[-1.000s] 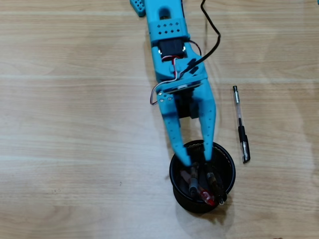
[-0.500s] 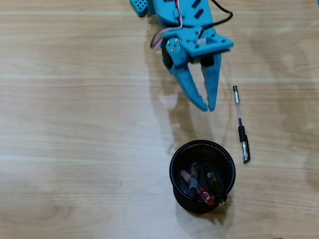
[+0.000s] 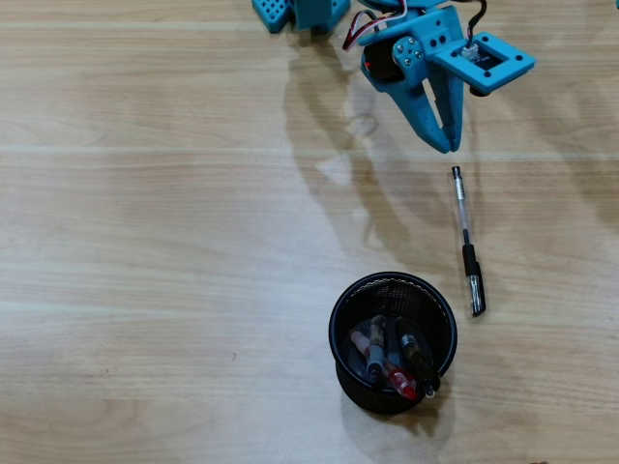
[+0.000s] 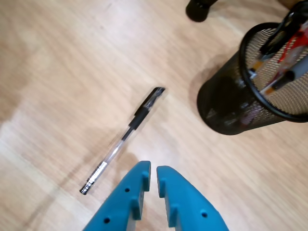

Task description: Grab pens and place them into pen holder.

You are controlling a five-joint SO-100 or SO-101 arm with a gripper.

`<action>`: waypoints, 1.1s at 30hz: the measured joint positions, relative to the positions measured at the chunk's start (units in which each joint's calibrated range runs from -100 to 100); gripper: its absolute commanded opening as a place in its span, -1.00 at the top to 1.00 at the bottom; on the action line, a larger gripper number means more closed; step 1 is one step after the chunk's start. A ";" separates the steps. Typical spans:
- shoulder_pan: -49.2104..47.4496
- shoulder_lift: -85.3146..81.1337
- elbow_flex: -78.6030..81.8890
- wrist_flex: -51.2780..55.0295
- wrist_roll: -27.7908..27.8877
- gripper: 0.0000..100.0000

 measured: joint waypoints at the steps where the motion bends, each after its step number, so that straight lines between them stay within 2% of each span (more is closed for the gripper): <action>1: -0.81 0.00 0.09 0.00 0.00 0.95; 8: -3.16 5.51 -0.98 0.61 -3.06 0.95; 22: -4.51 24.68 -12.78 1.21 -11.17 0.95; 30: -4.60 31.04 -27.61 17.21 -11.48 0.95; 33: -4.06 34.18 -32.40 20.07 -12.00 0.95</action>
